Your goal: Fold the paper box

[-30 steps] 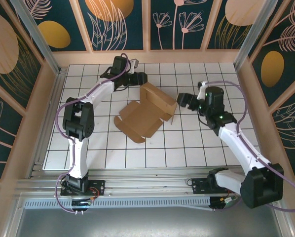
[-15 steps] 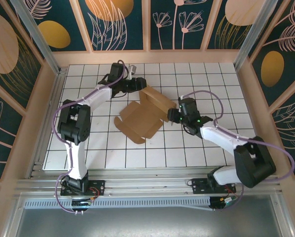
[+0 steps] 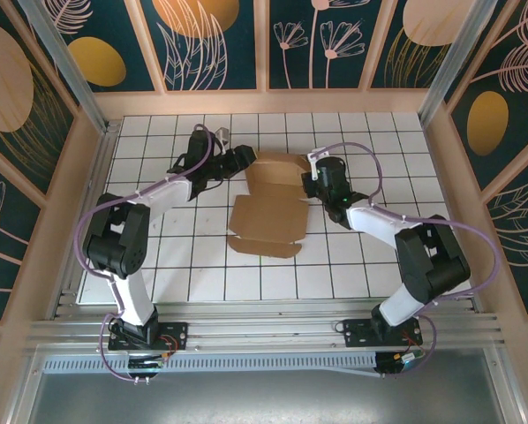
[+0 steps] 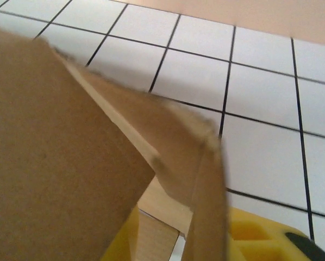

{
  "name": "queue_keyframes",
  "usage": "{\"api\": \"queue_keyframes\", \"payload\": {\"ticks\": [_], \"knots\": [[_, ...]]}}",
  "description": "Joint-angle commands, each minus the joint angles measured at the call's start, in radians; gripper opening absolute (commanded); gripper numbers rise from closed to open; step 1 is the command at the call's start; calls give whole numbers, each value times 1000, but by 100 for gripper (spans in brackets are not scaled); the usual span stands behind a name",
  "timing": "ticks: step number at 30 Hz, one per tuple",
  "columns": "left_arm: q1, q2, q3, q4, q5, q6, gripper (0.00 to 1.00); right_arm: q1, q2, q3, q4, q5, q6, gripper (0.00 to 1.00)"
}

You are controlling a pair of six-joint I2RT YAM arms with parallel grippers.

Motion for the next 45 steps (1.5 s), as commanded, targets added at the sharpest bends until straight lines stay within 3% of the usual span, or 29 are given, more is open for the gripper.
{"api": "queue_keyframes", "payload": {"ticks": [1,5,10,15,19,24,28,31,36,45], "knots": [[-21,-62,-31,86,-30,-45,60,3,-12,6,71,-69,-64,48],[-21,-81,-46,77,-55,-34,62,1,-77,-42,23,-53,-35,65],[-23,-94,-39,16,-130,22,63,-15,-222,-122,-22,-73,20,77],[-23,-80,-25,-15,-140,55,63,-91,-351,-141,-97,-187,115,85],[-26,-67,11,-62,-125,109,63,-133,-426,-107,-158,-273,308,86],[-27,-72,66,-123,-104,220,64,-129,-419,17,-304,-325,620,74],[-27,-18,159,-224,-68,296,65,-87,-364,109,-415,-308,826,70],[-29,38,228,-327,-66,341,65,-16,-301,176,-524,-213,988,70],[-30,91,272,-386,0,368,64,22,-206,242,-613,-170,1067,72],[-46,91,232,-356,50,365,57,25,-113,249,-554,-170,1104,75]]}}
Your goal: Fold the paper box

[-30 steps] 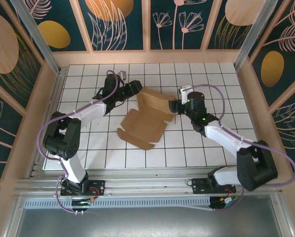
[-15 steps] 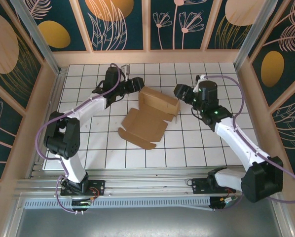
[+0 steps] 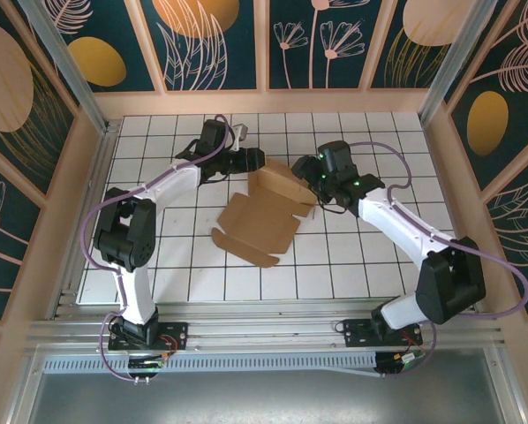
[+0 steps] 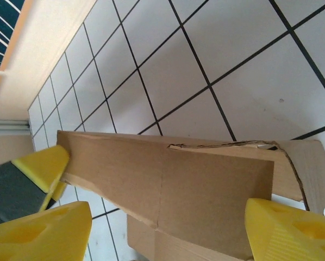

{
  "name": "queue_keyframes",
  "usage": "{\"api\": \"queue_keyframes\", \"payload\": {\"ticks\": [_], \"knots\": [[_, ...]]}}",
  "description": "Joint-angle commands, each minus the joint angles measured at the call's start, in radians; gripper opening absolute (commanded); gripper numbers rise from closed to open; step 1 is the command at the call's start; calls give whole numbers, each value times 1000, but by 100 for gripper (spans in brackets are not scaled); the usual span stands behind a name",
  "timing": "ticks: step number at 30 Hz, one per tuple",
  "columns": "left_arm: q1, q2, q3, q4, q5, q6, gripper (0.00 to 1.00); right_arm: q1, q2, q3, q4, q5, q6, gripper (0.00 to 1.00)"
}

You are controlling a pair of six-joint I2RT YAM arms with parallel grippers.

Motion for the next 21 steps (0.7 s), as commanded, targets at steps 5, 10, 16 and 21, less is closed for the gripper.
{"api": "queue_keyframes", "payload": {"ticks": [5,10,16,21], "knots": [[-9,-7,-27,-3,40,14,55,3,43,-19,89,34,83,70],[-12,-10,-30,2,41,7,55,3,77,-20,115,34,131,69],[-12,-14,-31,6,35,3,55,20,101,82,-104,185,93,77],[-15,-21,-31,7,18,2,54,30,97,102,-205,250,74,79]]}}
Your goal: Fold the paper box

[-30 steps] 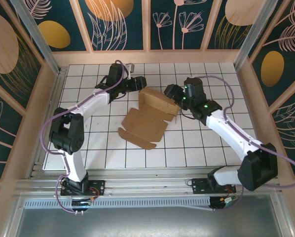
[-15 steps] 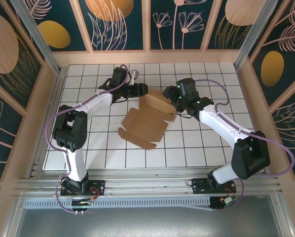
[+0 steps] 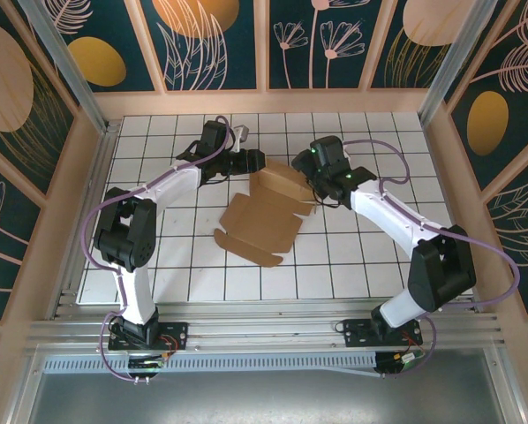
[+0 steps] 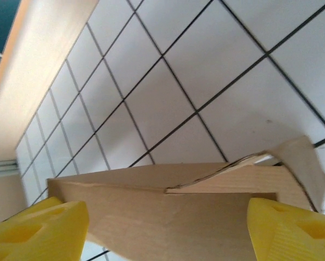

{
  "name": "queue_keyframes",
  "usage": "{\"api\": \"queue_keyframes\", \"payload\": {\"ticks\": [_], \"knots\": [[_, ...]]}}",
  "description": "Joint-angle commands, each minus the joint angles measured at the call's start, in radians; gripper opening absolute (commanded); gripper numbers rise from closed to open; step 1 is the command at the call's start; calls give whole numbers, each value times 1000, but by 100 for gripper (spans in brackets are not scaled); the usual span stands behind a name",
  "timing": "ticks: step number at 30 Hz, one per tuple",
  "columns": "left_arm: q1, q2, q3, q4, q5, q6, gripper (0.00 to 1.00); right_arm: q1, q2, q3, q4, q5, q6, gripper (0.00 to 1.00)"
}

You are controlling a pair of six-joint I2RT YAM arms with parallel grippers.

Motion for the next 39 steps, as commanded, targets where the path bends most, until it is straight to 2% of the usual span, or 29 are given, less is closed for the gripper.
{"api": "queue_keyframes", "payload": {"ticks": [1,6,16,20,21,23,26,30,34,39], "knots": [[-13,-21,-19,-8,2,2,54,16,11,24,-154,106,-21,80],[-13,-14,-11,-9,8,3,53,22,27,31,-86,-50,-43,80],[-18,-9,-7,18,28,-27,52,23,129,93,-82,-86,85,80],[-17,-4,-5,22,27,-33,52,25,172,148,-201,-33,121,81],[-18,-3,-6,23,24,-34,52,25,177,166,-225,-18,97,79],[-17,-4,-7,22,16,-31,52,59,160,219,-290,89,26,79],[-19,-2,-6,21,3,-30,52,86,79,239,-270,178,-126,79],[-18,2,5,13,-5,-27,51,90,30,261,-282,146,-155,79],[-18,5,11,8,-14,-33,51,96,81,270,-297,55,-57,79],[-19,10,19,2,-10,-31,51,85,138,258,-328,74,-4,78]]}}
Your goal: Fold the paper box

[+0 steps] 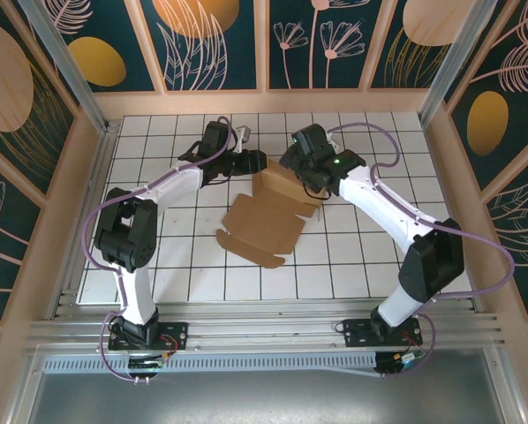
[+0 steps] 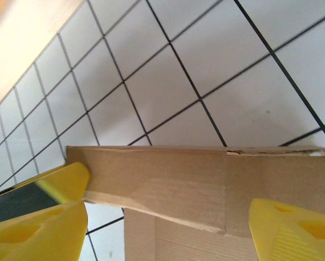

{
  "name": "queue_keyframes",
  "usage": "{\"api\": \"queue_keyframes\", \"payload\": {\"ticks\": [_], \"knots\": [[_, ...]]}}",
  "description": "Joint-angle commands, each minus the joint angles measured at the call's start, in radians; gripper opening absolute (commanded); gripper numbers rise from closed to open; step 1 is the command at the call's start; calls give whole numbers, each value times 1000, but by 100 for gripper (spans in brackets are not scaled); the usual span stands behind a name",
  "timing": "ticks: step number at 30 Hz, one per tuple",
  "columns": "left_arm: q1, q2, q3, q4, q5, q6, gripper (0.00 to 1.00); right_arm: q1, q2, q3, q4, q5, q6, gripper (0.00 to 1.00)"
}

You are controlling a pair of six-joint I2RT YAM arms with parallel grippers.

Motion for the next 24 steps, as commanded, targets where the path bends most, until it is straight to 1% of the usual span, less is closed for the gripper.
{"api": "queue_keyframes", "payload": {"ticks": [1,6,9,11,13,15,16,17,18,20,24], "knots": [[-5,10,18,-5,-7,-12,51,-8,43,-2,-60,7,48,78],[-5,8,17,-3,-2,-14,51,-24,38,-73,39,-53,39,81],[-6,7,13,1,10,-19,51,-40,30,-129,118,-83,60,79],[-6,3,11,3,17,-22,51,-52,23,-174,194,-107,65,74],[-8,-2,6,6,21,-25,51,-53,15,-209,268,-121,64,66],[-9,-10,-2,6,20,-28,50,-53,15,-222,324,-105,50,57],[-11,-16,-9,8,17,-30,50,-53,20,-216,333,-102,37,53],[-12,-23,-17,9,12,-34,50,-53,31,-205,325,-98,30,52],[-14,-29,-28,13,7,-40,50,-53,39,-191,309,-92,23,52],[-16,-52,-54,36,-4,-67,50,-85,62,-160,271,-62,-17,52],[-33,-106,-127,127,-24,-167,51,-119,98,-109,218,-41,-153,53]]}}
